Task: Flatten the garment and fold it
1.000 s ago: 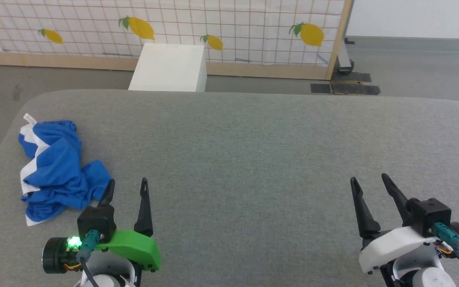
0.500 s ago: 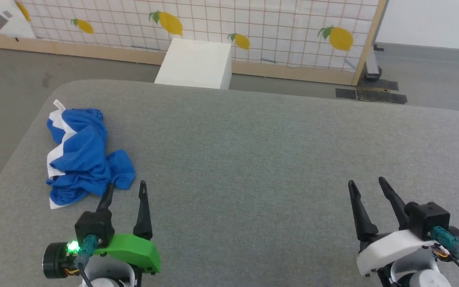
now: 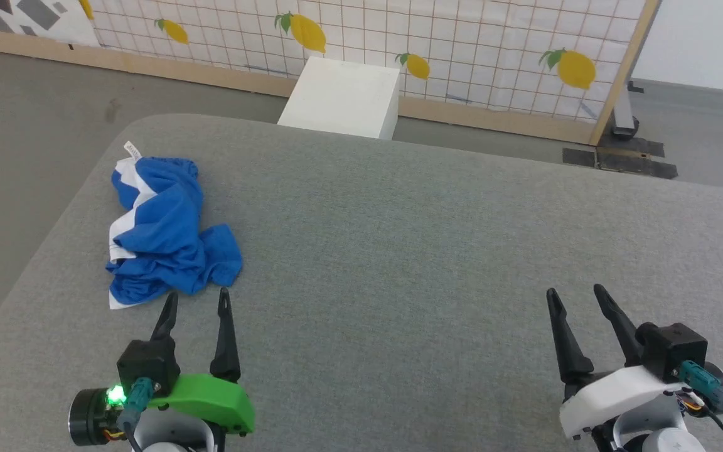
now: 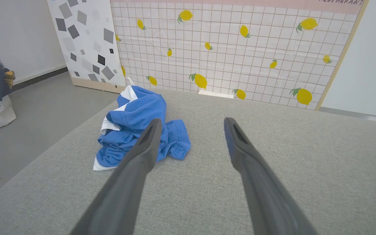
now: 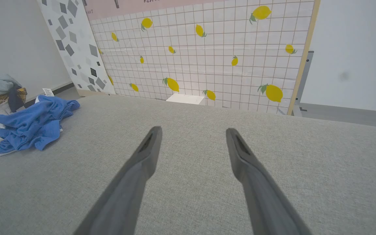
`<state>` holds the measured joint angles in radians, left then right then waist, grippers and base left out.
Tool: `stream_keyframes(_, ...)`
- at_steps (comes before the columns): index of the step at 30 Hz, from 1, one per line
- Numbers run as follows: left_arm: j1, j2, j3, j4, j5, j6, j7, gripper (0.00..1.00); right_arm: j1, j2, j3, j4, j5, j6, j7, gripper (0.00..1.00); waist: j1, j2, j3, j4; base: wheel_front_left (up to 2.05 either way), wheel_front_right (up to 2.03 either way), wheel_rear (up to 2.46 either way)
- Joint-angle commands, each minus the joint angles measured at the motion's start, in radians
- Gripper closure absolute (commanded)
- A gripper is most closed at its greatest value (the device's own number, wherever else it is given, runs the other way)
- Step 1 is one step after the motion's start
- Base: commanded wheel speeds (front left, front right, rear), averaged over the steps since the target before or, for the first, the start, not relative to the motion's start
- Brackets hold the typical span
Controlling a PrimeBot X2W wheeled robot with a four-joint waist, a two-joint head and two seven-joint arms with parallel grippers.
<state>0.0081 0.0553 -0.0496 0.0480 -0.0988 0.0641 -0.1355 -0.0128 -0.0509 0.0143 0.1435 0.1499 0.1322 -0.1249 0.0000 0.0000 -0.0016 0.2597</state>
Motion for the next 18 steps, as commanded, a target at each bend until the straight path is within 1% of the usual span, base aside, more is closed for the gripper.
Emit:
stream_keyframes(1,0.016,-0.003,-0.004,0.002,-0.013,0.009,-0.011,0.0,0.02,0.0,0.002,0.007,0.011,-0.001,-0.011,0.0,0.0,0.0,-0.002,0.01,0.0,0.0,0.0)
stream_keyframes(18,0.024,-0.004,-0.017,0.015,-0.028,0.021,-0.046,0.0,0.029,0.0,0.012,0.035,0.045,-0.001,-0.038,0.0,0.0,0.0,-0.007,0.075,0.0,0.0,0.0)
